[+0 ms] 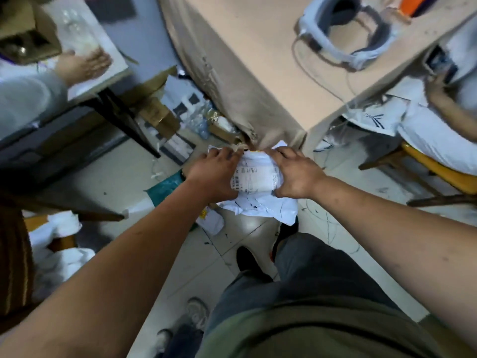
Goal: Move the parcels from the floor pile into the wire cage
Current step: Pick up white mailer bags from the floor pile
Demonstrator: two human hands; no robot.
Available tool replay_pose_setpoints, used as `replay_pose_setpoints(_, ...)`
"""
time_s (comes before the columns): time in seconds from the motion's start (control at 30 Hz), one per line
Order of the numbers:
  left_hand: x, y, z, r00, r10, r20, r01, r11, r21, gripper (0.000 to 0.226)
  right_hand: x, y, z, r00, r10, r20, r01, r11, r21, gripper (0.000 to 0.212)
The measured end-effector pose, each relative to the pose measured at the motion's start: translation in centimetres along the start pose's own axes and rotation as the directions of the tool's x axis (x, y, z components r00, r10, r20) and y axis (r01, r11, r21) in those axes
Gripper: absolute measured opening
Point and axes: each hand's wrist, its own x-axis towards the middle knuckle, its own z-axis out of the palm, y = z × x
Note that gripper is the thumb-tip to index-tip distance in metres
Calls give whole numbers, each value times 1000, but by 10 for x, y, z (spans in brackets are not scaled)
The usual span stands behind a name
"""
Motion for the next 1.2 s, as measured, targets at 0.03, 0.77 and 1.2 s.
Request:
replay_pose_setpoints(0.03,0,13,-7,1000,30,9,-30,999,31,114,-16,8,-1,999,31,-6,-31,999,12,118)
replay_pose_setpoints(0.77,148,463,-65,619,742,258,-778,537,326,118,-336,298,60,640,760,-117,-629,605,489,117)
replay_pose_setpoints(1.2,177,708,-47,185,872,454,-949,38,314,113,-465,371,105,232,970,71,-729,126,673,114)
